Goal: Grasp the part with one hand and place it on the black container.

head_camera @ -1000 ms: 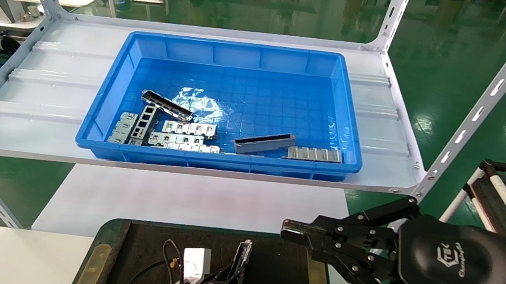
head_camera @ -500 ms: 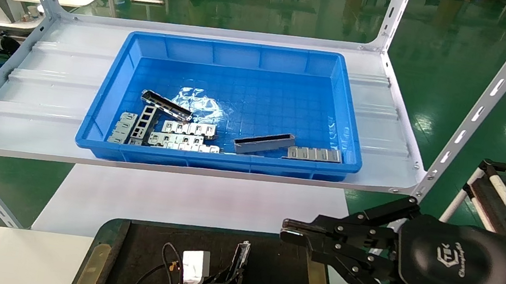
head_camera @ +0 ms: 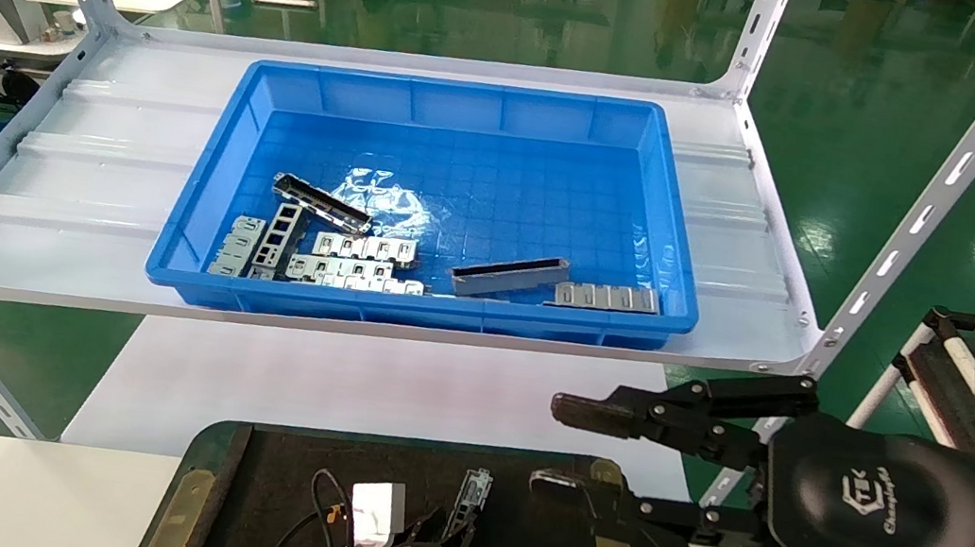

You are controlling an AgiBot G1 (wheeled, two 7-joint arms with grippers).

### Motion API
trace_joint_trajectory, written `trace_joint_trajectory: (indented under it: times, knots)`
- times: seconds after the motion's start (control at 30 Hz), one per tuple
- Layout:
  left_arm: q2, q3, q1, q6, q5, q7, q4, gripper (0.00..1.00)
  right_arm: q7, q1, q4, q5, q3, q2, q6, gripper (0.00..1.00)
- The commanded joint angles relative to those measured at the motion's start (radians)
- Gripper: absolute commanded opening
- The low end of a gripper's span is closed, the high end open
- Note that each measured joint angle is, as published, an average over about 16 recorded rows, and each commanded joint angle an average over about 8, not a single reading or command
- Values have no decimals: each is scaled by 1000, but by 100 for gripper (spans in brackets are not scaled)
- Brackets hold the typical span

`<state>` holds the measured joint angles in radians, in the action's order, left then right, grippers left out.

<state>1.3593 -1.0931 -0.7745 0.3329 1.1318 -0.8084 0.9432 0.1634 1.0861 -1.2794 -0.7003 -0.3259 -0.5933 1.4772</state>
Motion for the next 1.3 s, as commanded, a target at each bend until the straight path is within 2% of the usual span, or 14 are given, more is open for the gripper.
trace_joint_trajectory:
  times: [0.03,0.3,0.5,0.97,1.3]
  knots:
    - [0,-13,-3,10,19,-30,-4,100,0,0,0,0,0,0,0,100]
    - [-14,-61,-20,29,121,-138,-4,100,0,0,0,0,0,0,0,100]
    - [-60,-81,-27,0,211,-218,18,100,0,0,0,0,0,0,0,100]
    - [-253,-121,-62,-101,404,-386,171,100,0,0,0,1,-1,0,0,100]
    - [-398,-161,-121,-186,498,-454,275,100,-1,0,0,1,-1,0,0,100]
